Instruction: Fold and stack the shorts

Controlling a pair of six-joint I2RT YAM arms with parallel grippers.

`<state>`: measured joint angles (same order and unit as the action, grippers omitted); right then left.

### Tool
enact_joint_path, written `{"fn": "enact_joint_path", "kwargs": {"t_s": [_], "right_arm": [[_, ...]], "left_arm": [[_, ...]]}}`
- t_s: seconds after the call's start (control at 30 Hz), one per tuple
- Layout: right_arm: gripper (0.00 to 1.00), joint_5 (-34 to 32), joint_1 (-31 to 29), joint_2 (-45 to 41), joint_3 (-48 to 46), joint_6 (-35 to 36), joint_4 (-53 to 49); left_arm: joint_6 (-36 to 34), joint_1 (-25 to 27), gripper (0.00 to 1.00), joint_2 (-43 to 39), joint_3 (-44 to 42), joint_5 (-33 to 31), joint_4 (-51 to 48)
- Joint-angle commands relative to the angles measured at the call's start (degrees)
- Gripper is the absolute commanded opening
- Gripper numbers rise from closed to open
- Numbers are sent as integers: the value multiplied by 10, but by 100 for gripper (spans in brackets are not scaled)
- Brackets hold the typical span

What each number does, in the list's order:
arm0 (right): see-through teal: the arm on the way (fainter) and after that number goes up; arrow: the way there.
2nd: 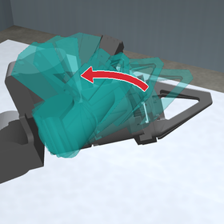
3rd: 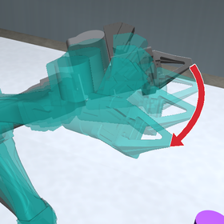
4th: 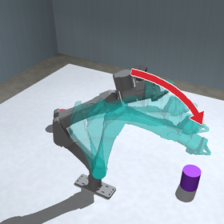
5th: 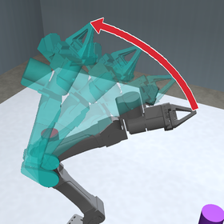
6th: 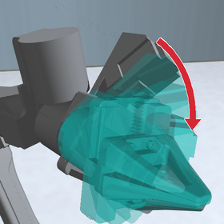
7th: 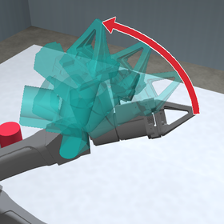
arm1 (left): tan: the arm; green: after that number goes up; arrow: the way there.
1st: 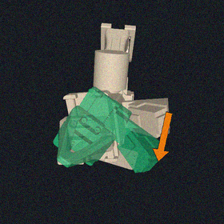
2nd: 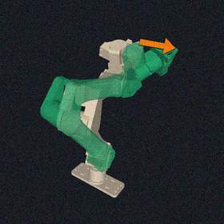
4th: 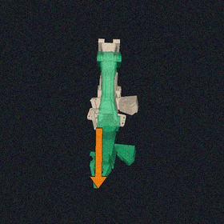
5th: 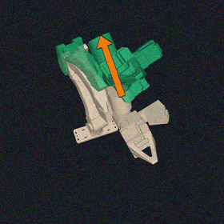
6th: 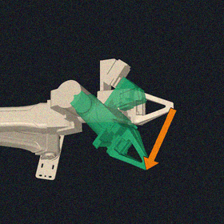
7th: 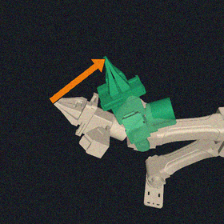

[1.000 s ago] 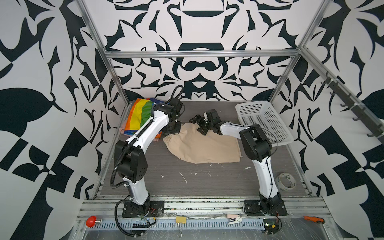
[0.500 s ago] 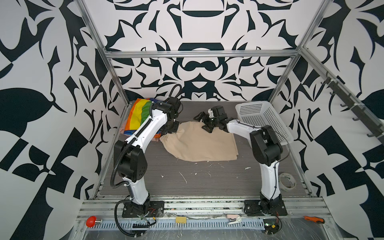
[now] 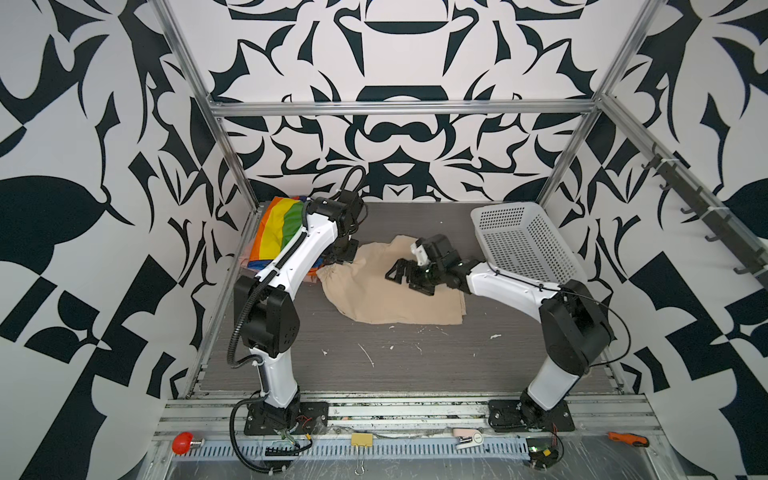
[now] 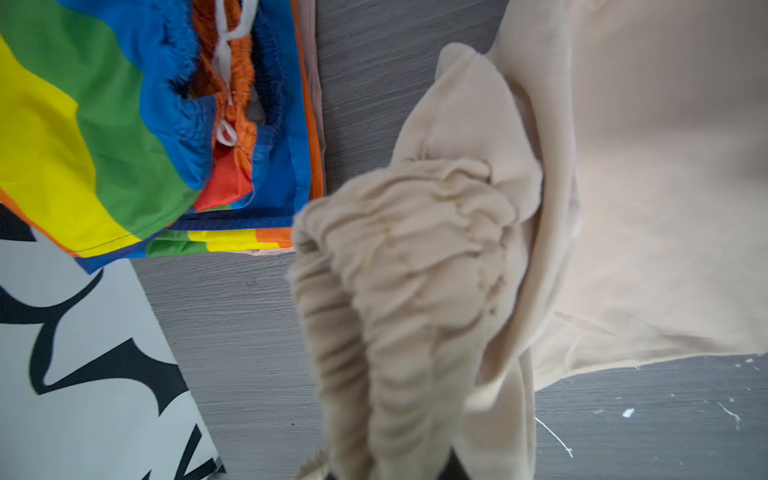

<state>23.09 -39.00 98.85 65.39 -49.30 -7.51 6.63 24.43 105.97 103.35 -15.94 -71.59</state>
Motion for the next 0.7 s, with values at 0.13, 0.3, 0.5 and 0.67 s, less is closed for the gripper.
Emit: {"fn": "enact_joint_path", "kwargs": {"t_s": [0.13,0.3,0.5,0.67], "right_arm": [[99,-22,-73,27,-2,-69,90],[100,-28,-103,53,-17,-93,116],[100,-34,-126,87,-23,-100,129],[100,-38,-125,84,-16,-79,103]], "left_arm": [[9,-5,0,-15,-2,15,-21],[11,-12,0,-25,-22,21,-7],[13,-16,0,-33,-29,29,8],[14,-28,0,-46,-43,43,19]]}}
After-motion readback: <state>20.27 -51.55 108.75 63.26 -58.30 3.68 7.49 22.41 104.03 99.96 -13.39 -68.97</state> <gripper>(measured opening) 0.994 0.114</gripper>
